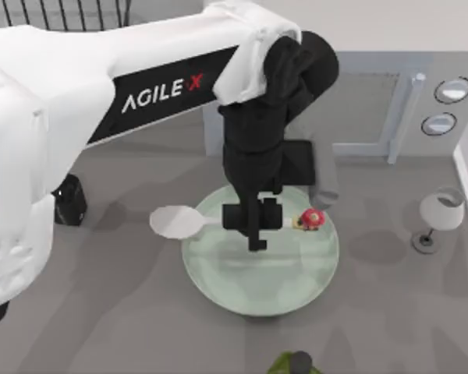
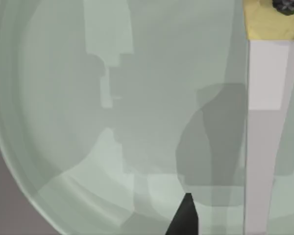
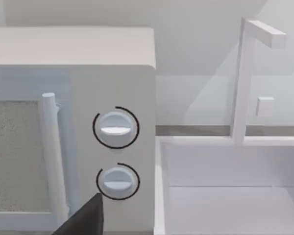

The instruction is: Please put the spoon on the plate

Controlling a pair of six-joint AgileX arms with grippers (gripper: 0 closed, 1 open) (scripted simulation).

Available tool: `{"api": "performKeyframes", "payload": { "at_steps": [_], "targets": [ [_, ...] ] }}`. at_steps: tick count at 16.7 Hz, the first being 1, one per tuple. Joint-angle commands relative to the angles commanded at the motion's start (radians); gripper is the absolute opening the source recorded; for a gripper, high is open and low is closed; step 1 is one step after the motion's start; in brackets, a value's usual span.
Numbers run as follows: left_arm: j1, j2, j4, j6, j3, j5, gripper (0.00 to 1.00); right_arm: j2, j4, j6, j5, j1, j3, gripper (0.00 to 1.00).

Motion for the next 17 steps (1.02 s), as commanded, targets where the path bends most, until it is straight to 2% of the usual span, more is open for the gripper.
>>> {"api": "performKeyframes", "payload": {
  "at_steps": [6, 17],
  "targets": [
    [0.003, 0.002, -0.002, -0.012, 0.000, 0.003, 0.00, 0.000, 0.000, 0.000, 0.000, 0.000, 0.000, 1.00],
    [-0.052, -0.005, 0.008, -0.159, -0.004, 0.008, 0.00, 0.000, 0.000, 0.000, 0.000, 0.000, 0.000, 1.00]
  ]
}}
